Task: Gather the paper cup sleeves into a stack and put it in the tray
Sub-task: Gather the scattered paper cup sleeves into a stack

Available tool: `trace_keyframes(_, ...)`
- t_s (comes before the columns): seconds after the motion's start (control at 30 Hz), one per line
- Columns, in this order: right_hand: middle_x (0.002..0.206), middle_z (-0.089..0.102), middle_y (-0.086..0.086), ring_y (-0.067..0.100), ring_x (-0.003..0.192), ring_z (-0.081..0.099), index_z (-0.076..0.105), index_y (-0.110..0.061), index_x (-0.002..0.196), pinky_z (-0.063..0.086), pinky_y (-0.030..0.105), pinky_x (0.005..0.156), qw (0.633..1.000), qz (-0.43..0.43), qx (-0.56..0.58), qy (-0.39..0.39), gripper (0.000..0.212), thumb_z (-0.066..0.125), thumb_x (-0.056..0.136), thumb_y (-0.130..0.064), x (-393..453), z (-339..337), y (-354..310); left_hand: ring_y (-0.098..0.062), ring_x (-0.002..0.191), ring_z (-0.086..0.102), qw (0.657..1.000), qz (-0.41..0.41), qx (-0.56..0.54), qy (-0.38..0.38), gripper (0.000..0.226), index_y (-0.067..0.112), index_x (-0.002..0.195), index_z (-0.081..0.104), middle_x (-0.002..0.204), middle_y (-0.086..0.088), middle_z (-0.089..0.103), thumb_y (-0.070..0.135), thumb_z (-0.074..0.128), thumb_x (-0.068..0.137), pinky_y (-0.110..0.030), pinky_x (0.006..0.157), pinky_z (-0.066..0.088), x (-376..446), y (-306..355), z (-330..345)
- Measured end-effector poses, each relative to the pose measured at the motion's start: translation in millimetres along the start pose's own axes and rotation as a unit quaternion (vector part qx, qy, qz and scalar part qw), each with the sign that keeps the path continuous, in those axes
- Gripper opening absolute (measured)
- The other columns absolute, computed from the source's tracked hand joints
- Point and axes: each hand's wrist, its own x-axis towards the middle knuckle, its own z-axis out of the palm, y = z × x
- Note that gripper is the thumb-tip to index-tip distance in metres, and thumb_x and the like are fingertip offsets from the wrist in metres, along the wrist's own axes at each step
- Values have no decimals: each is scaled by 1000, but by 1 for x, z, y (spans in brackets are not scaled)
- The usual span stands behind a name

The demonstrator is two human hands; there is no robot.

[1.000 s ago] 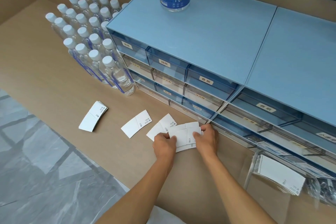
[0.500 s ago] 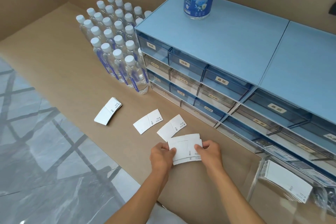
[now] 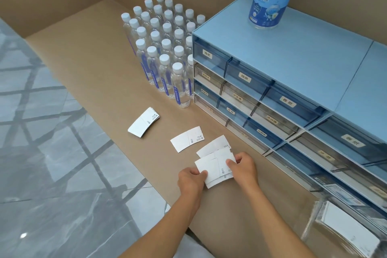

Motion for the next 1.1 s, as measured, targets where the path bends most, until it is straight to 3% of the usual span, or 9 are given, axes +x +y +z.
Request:
trace_keyframes(0.2,88,69,9,27,81,67,63,-7,83,56,37,67,998,-21,-54,7,7,67,83,-12,28,3,-21,-27,81,72,999,-17,-20,28,9,9,84,66,93,-11,74,12,73,79,-32,69,57,5,23,18)
trace_keyframes(0.33,91,70,11,28,82,67,64,-6,86,51,32,62,996,-25,-84,7,9,65,84,-15,40,8,-29,-18,67,61,998,-14,-26,48,14,3,95,65,93,-7,68,8,69,83,-22,52,42,10,34,26)
trace_keyframes(0.53,101,71,12,30,93,65,63,-7,95,56,40,78,993,-24,-118,4,15,66,86,-18,50,18,-28,-32,82,67,995,2,62,79,11,-3,90,66,87,-10,65,6,62,83,-35,73,56,14,35,35)
trace_keyframes(0.73,107,70,12,33,101,63,61,-7,105,54,40,82,988,-10,-154,7,22,65,88,-20,57,19,-26,-31,79,67,994,-6,69,79,14,0,91,66,94,-12,68,6,60,80,-30,64,50,14,37,42)
trace_keyframes(0.8,104,69,11,33,98,64,61,-6,104,51,33,72,991,3,-136,-2,22,66,87,-20,59,18,-24,-28,72,62,995,-16,62,73,15,0,92,65,93,-12,68,8,62,79,-28,60,46,14,38,43)
trace_keyframes(0.87,96,71,10,31,90,67,65,-3,97,45,25,58,994,16,-105,-18,18,67,85,-17,59,16,-23,-23,59,52,996,-22,52,70,6,3,78,59,83,-11,63,8,62,78,-24,52,40,14,38,42)
trace_keyframes(0.93,82,73,9,26,73,69,68,0,83,44,23,51,998,25,-53,-34,11,65,82,-11,59,12,-23,-19,49,40,997,-25,26,66,24,10,61,45,68,-5,51,5,61,77,-21,45,32,13,38,40)
trace_keyframes(1.03,72,71,7,18,60,65,69,2,76,48,23,52,997,58,17,-48,10,65,83,-4,55,8,-22,-22,52,42,999,-34,6,39,30,11,55,48,63,-5,52,5,64,79,-19,47,33,14,39,34)
trace_keyframes(1.1,76,73,11,21,64,67,68,7,80,53,28,58,995,74,48,-54,11,66,82,-3,51,7,-19,-22,59,53,999,-31,-5,26,14,8,67,62,72,-7,63,8,68,80,-20,50,39,12,40,26)
